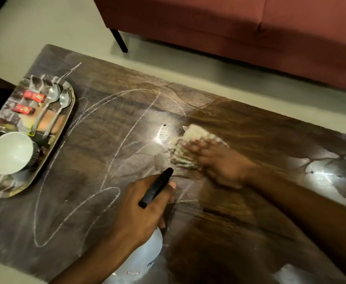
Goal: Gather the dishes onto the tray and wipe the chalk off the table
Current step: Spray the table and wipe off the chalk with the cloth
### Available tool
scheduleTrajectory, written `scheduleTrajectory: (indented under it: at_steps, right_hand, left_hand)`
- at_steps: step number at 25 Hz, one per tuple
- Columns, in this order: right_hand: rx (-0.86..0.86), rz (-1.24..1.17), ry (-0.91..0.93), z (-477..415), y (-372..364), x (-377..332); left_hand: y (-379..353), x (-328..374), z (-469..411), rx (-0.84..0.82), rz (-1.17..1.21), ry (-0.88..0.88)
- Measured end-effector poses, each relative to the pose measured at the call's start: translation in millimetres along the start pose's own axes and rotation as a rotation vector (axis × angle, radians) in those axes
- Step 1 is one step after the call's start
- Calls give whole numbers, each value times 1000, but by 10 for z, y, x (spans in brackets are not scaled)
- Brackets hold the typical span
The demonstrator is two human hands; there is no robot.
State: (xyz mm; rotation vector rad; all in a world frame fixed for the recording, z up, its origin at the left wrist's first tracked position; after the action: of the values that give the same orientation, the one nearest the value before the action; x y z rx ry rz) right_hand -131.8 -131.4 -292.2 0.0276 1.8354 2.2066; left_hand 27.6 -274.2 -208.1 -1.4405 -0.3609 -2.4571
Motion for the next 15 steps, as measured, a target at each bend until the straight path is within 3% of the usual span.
scheduleTrajectory:
  at_steps: [4,5,6,8,10,12,13,15]
  right_hand:
    - [186,-222,-993,320,293,1395]
    - [212,-273,-1135,226,334,1402]
    - [205,-298,-1152,7,354,1262]
    - [165,-261,-854,-638,373,628]
    - [58,-164,-341,-1064,255,-354]
    - [-37,-47,87,-914,85,-979]
    - [-44,-18,146,-732,62,-912]
    - [-1,-29,-109,-303,86,-308]
  left_hand:
    - [348,19,-9,42,54,-2]
    - [405,21,-27,50,81,2]
    - [441,21,-44,50,100,3]
    - [493,15,-64,43,93,-1]
    - [496,-11,-52,12,61,-2]
    - [478,-91,16,-34,20,14]
    - [482,-144,72,-55,-13,29]
    - [508,-232,195,-90,-55,47]
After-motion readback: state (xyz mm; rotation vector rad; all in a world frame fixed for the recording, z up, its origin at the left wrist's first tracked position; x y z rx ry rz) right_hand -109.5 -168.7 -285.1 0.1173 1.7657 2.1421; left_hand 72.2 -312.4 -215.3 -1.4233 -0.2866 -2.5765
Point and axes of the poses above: each hand's wrist, its own z-axis away from the middle knuckle, its own y-axis out of the back of the hand, x = y × z, the point moved 9 cm from there along -z, towards the middle knuckle, and after that the axes turned 13 degrees about z, right-handed, at the moved point
